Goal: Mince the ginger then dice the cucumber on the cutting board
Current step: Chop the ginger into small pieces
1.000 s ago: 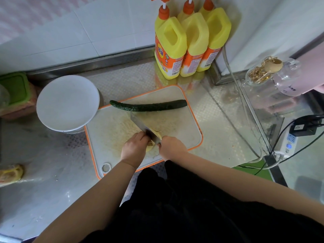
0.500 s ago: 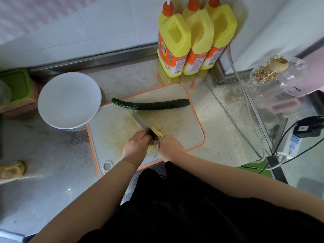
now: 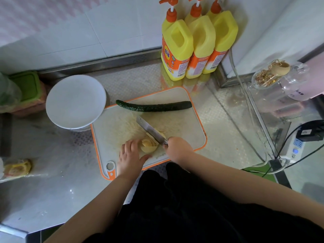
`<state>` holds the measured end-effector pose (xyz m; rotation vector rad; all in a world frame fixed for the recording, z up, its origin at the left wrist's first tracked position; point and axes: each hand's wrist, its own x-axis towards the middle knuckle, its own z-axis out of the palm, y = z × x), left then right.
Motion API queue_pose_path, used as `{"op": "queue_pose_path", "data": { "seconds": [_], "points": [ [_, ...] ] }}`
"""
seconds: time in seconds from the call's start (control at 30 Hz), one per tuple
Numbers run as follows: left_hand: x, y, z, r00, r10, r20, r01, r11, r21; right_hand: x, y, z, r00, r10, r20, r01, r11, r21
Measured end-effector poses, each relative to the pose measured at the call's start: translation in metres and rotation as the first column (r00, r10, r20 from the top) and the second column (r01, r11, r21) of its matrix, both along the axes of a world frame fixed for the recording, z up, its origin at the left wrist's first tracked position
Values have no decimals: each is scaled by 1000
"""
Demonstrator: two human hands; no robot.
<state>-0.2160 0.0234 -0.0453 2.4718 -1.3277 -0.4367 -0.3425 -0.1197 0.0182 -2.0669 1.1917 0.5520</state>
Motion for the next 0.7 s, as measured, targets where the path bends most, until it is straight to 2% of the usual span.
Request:
{"op": "queue_pose_path", "data": {
  "seconds": [0.2,0.4,0.5,0.63,0.7],
  "points": [
    [-7,-14,2,980,68,-185,-66,998,18,1,0,-1,999,29,-37,-29,999,-21],
    [0,-19,3,976,37,-215,-35,999,9,1,-4,-1,998,53,-34,-54,998,-40],
    [0,-16,3,988,-11,-155,7,1000,-27,1,-3,-1,998,54,-30,-55,998,-41],
    [-1,-4,-2,984,-175,15,175,972,-155,-1,-3,-2,998,52,-32,-53,998,-38],
    [0,0,-3,987,-160,33,163,966,-201,-1,-3,-3,998,47,-34,-49,998,-36]
  ]
}}
